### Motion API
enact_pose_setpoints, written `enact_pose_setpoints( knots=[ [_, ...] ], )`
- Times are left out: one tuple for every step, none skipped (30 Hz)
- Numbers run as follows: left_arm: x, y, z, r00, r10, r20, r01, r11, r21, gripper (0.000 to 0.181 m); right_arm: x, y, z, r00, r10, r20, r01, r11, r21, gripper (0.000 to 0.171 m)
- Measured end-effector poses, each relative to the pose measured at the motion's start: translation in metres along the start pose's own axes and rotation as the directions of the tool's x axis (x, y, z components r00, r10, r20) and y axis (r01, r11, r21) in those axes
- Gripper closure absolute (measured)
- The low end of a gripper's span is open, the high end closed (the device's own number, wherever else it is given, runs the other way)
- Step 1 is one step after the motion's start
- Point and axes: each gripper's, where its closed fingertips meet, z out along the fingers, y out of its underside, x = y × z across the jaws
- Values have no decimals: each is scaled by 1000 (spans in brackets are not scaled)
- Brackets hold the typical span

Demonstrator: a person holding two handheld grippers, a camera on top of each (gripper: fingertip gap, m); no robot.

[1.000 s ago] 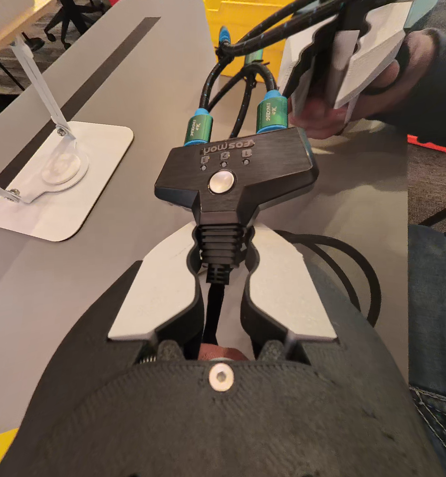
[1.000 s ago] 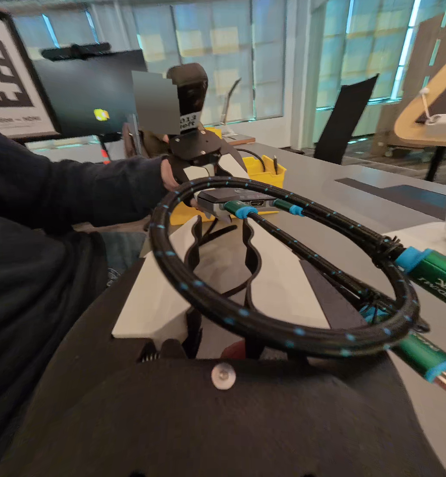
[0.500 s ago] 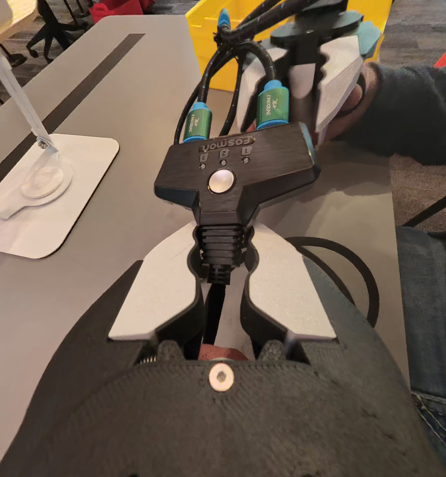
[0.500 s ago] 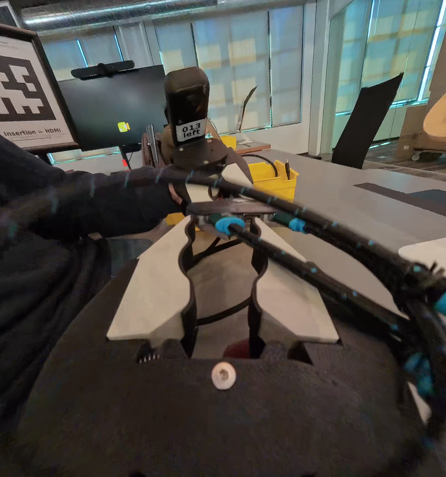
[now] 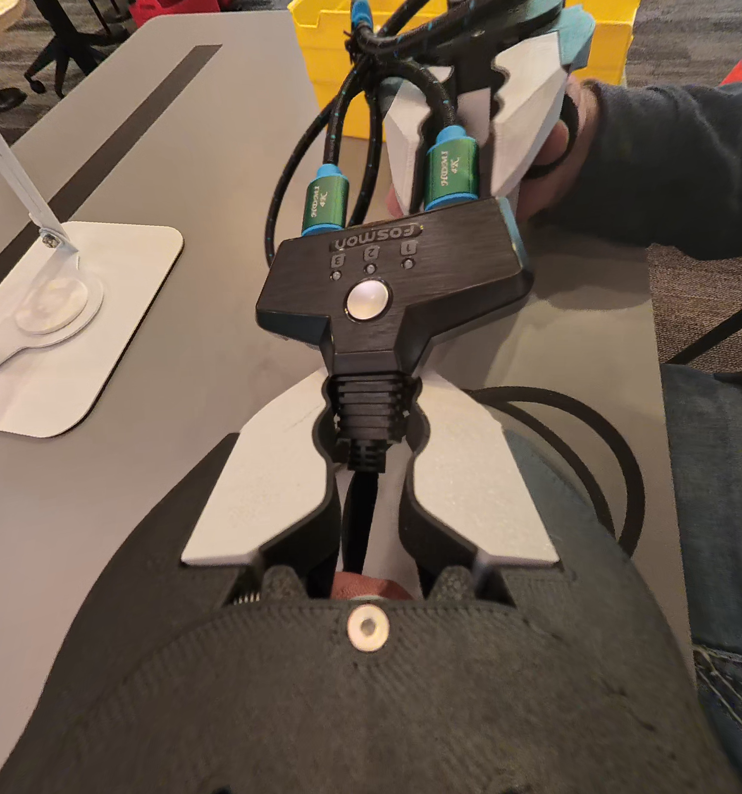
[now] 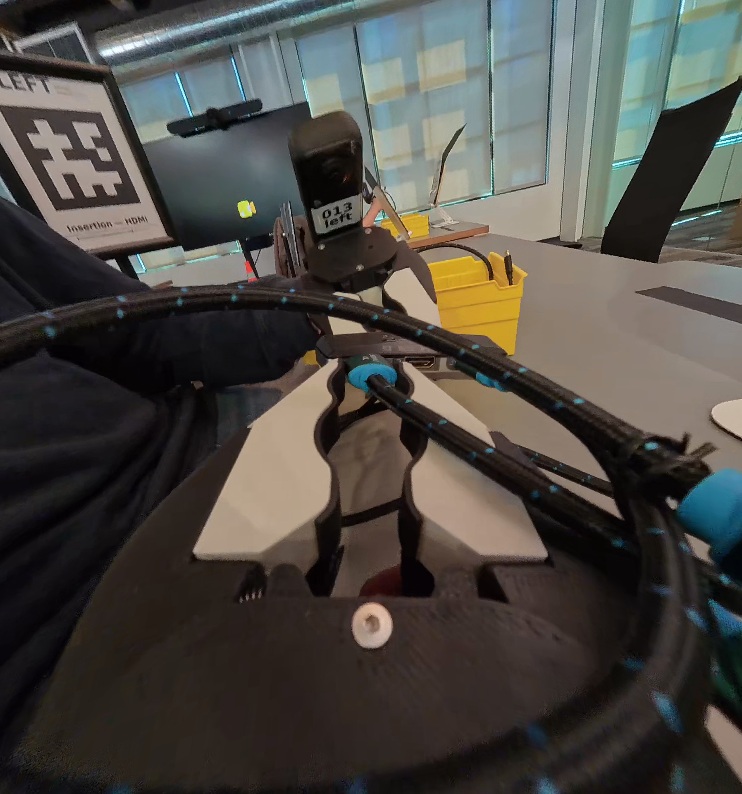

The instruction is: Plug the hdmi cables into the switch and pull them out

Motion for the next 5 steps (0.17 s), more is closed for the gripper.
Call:
enact_pose_setpoints(
  knots=[
    [0,1,-1,1000,3,-2,-3,1000,-7,152,0,2,1,1000,-1,-2,1,1000,-12,151],
    [-1,4,-3,1000,15,4,-15,1000,-23,152,0,4,3,1000,-1,-1,1,1000,-17,151],
    [-1,5,-3,1000,19,6,-19,999,-31,152,-1,4,4,1000,-7,1,7,1000,-17,151],
    [0,5,-4,1000,14,5,-14,1000,-26,152,-1,3,4,1000,-11,5,11,1000,-8,152],
    [1,4,-4,1000,6,2,-6,1000,-17,152,-2,0,4,1000,-11,10,11,1000,8,152]
  ],
)
